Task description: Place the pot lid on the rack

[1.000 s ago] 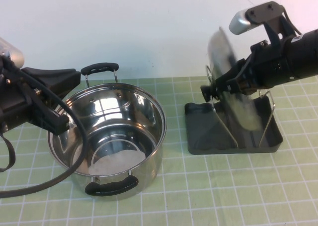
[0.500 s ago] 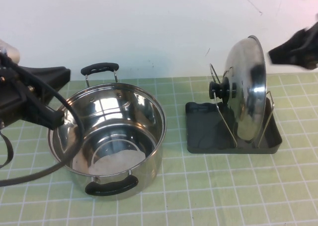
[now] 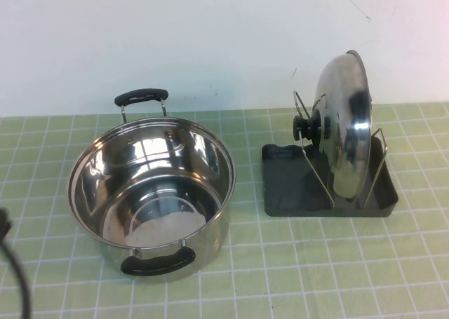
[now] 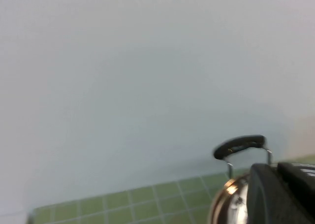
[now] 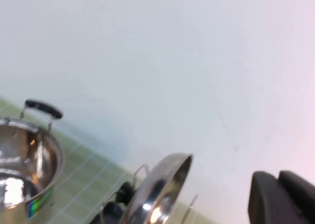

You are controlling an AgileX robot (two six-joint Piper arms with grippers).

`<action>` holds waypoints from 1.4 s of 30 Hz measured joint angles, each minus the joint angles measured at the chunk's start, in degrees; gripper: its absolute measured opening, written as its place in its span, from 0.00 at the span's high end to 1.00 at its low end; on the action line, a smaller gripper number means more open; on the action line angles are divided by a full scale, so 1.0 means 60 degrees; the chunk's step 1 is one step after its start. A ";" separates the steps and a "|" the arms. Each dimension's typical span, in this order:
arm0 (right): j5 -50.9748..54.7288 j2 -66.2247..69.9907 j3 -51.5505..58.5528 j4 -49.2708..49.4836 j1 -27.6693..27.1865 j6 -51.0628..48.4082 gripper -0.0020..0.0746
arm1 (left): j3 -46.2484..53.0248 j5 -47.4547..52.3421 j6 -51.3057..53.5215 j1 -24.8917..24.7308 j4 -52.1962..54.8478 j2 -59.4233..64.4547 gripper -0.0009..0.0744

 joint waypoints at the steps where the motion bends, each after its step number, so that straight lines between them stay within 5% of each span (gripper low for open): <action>1: -0.0221 -0.0491 0.0366 0.0000 0.0000 -0.0048 0.95 | 0.0183 0.0224 -0.0061 0.0000 0.0000 -0.0380 0.99; 6: -0.0665 -0.2647 0.1715 0.0000 0.0000 -0.0157 0.97 | 0.0995 0.1014 -0.0369 0.0000 -0.0051 -0.2326 0.99; 13: -0.0394 -0.2933 0.1819 0.0000 0.0000 -0.0178 0.97 | 0.1587 0.1075 -0.0806 0.0000 0.0087 -0.3741 0.99; 36: 0.0281 -0.2933 0.1877 -0.0024 -0.0004 -0.0156 0.98 | 0.2438 -0.1279 -0.0825 0.0000 0.2104 -0.4034 0.99; 42: -0.0881 -0.3083 0.3162 -0.1543 -0.0021 0.0817 0.98 | 0.2444 -0.2228 -0.0825 0.0000 0.2258 -0.4034 0.99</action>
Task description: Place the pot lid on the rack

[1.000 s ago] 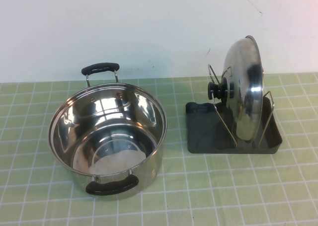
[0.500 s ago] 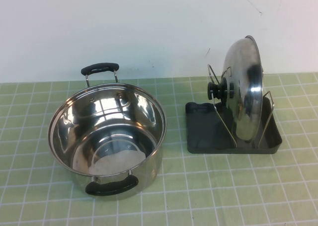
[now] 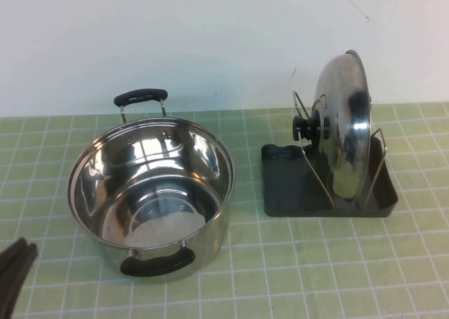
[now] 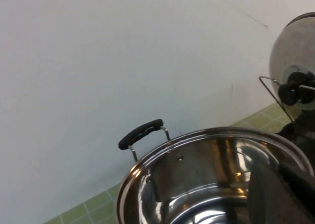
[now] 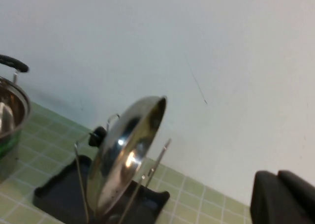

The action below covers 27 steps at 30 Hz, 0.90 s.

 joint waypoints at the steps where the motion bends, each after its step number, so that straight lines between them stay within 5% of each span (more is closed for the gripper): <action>1: -0.0280 -0.0145 0.0406 -0.0420 0.0000 0.0369 0.98 | 0.0000 -0.0172 0.0000 0.0000 0.0020 0.0000 0.99; 10: -0.1113 -0.1907 0.4314 -0.4346 -0.0076 0.5516 0.98 | 0.0000 -0.1422 0.0000 0.0000 0.0078 0.0000 0.99; 27: -0.1190 -0.2968 0.5943 -0.4630 -0.0096 0.5953 0.98 | 0.0015 -0.2525 0.0000 0.0000 0.0144 0.0000 0.99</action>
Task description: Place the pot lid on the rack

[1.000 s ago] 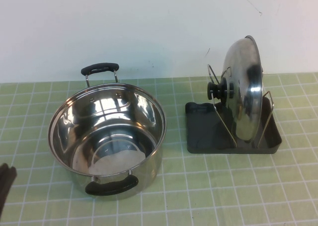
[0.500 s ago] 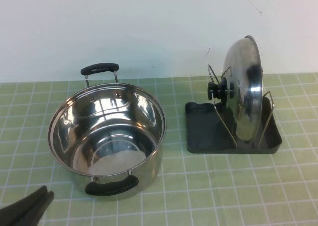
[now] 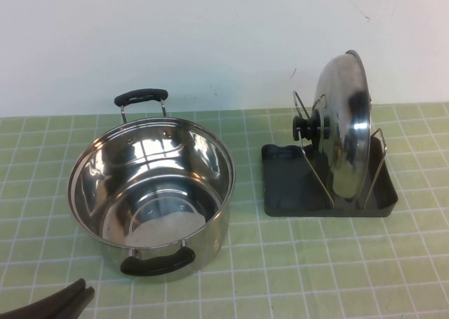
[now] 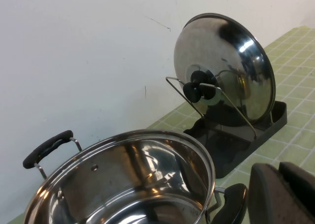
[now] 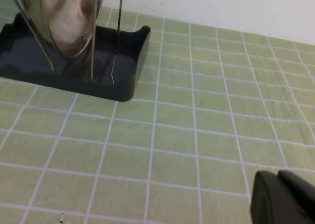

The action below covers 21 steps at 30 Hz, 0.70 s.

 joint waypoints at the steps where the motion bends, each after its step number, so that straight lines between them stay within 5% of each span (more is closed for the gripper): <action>1: 0.0000 0.0000 0.0000 0.0000 -0.0020 0.0000 0.98 | 0.0000 -0.0003 0.0000 0.0000 0.0000 0.0000 0.99; 9: 0.0000 -0.0007 0.0000 0.0000 -0.0834 -0.0534 0.98 | 0.0000 -0.0042 0.0000 0.0000 0.0000 0.0000 0.99; 21: 0.0000 -0.0022 0.0000 0.0000 -0.0665 0.0032 0.98 | 0.0000 -0.0042 -0.0038 0.0000 0.0000 0.0000 0.99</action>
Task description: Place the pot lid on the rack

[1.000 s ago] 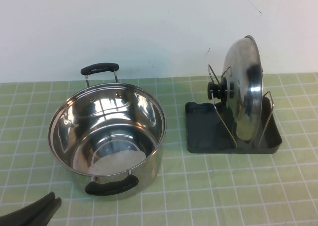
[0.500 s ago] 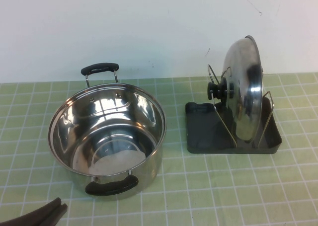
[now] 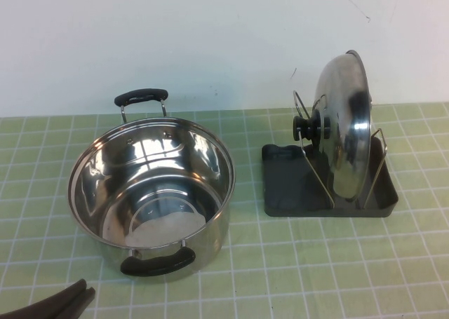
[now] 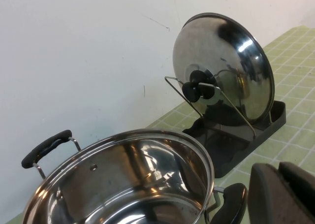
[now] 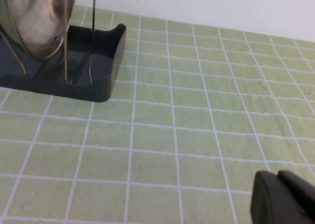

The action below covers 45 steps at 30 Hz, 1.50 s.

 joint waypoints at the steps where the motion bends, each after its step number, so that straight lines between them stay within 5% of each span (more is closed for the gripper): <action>1: 0.0000 0.0000 0.0000 0.0000 0.0000 0.0000 0.98 | 0.0000 0.0000 0.0000 0.0000 0.0000 0.0000 0.99; 25: 0.0014 0.0000 0.0000 0.0000 0.0000 0.0015 0.98 | 0.0007 0.0211 0.0023 0.0000 0.0000 -0.0040 0.99; 41: 0.0014 0.0000 0.0000 0.0000 0.0000 0.0015 0.98 | 0.0102 0.4535 -0.5812 0.0303 -0.0604 -0.0401 0.99; 45: 0.0014 0.0000 0.0000 0.0000 0.0000 0.0015 0.98 | 0.0106 0.5292 -0.4763 0.0303 -0.2708 -0.0546 0.99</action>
